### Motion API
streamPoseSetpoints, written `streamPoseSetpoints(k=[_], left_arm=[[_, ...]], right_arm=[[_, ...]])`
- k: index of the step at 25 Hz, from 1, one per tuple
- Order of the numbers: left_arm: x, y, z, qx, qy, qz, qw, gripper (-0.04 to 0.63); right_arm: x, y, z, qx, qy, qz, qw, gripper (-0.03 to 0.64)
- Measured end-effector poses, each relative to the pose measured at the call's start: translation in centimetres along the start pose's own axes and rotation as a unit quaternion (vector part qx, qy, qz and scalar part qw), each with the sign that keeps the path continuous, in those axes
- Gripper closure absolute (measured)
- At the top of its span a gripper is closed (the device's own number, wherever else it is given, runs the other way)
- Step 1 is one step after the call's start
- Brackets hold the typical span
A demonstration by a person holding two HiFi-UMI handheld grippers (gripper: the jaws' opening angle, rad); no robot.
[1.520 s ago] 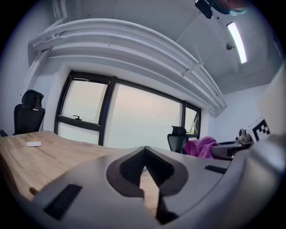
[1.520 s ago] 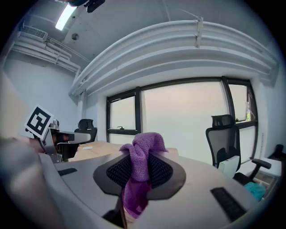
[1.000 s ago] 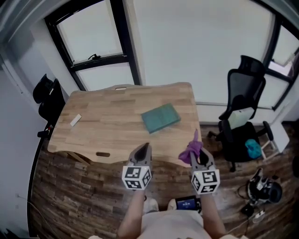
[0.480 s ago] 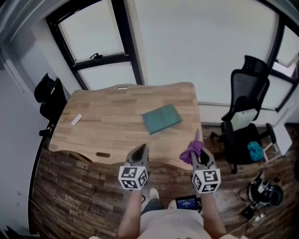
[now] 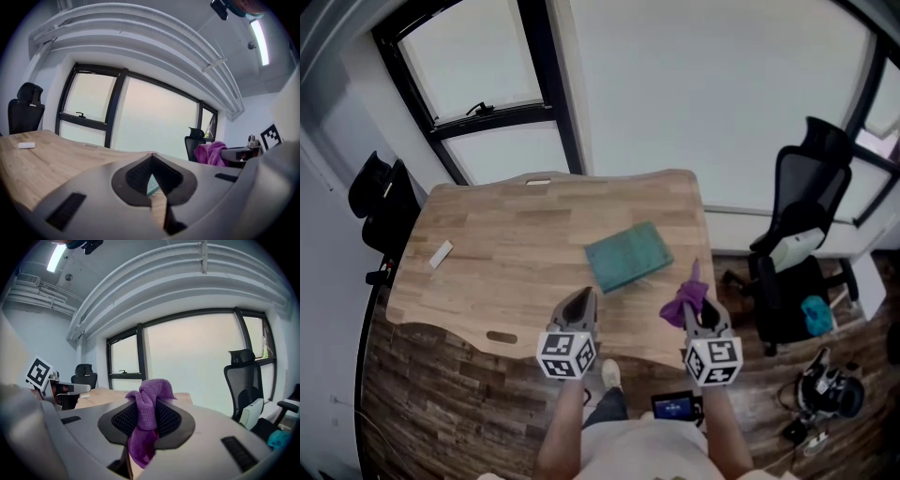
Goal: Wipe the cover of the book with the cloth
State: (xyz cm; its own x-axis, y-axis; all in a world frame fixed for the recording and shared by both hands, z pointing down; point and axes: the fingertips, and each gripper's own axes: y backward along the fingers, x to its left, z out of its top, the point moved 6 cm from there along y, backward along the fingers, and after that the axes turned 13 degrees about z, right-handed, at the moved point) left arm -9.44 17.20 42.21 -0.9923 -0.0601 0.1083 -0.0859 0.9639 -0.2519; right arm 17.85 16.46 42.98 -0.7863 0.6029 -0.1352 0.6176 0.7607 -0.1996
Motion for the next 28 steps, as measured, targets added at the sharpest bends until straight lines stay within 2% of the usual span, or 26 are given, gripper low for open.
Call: streamPoseSetpoints(k=[5,14,21,28], left_arm=[[2.4,-5.9,1.8,0.006,-0.008,-0.024,0.9997,0.594],[6.0,-14.7,2.4,0.032,-0.011,-0.061,0.9976,0.594],[7.4,-18.3,2.0,0.048,-0.008,-0.081,0.9955,0.594],[7.6,-20.2,1.2,0.06,0.003,-0.091,0.9941,0.594]], right_arm=[[-1.4,-5.1,1.2,0.007,-0.009,-0.024,1.0,0.54],[-3.0,-12.0,1.1,0.03,-0.028,-0.064,0.997,0.54],[-3.9,-14.3,0.3,0.04,-0.044,-0.099,0.993,0.54],[-4.1,-14.0,-0.4,0.042,-0.055,-0.12,0.99,0.54]])
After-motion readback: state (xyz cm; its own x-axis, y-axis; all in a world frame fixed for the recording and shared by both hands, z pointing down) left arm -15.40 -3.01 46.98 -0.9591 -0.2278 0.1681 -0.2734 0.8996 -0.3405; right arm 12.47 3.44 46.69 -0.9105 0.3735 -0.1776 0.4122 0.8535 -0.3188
